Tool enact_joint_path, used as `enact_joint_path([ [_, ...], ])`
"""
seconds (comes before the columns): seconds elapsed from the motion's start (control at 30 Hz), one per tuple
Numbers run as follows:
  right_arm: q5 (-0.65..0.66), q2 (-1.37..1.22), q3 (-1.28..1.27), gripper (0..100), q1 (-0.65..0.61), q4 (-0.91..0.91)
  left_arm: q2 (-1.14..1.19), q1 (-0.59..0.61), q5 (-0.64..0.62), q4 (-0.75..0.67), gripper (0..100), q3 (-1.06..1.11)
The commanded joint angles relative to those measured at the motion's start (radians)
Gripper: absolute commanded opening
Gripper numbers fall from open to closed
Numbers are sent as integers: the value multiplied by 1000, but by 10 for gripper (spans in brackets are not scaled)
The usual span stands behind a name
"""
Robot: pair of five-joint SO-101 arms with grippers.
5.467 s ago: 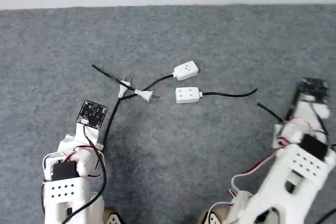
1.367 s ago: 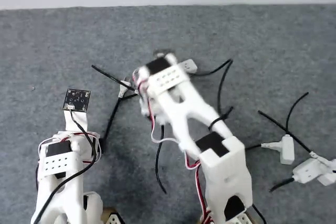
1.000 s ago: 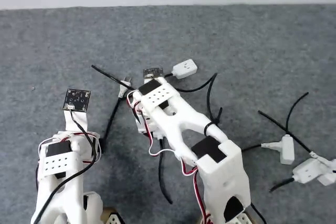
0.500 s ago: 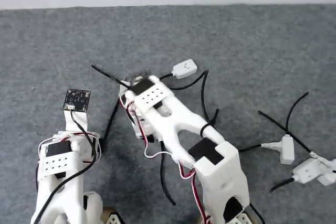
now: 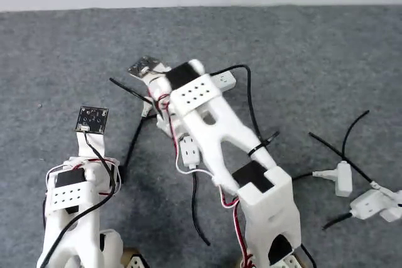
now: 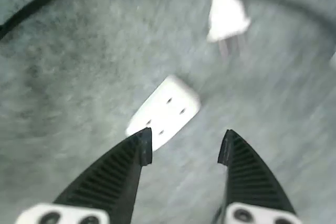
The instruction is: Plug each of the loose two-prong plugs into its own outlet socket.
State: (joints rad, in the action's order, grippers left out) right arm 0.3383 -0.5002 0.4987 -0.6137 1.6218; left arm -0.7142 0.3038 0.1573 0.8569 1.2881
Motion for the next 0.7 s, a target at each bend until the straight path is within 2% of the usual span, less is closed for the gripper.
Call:
enact_joint_path([
  [0.0,132,-36,60,205,21,-136,2,3,8,9,231,-39],
  [0.37,315,-271,66,205,-7,-501,2,3,8,9,231,-39],
  [0.67,344,-252,68,204,1,-527,2,3,8,9,231,-39],
])
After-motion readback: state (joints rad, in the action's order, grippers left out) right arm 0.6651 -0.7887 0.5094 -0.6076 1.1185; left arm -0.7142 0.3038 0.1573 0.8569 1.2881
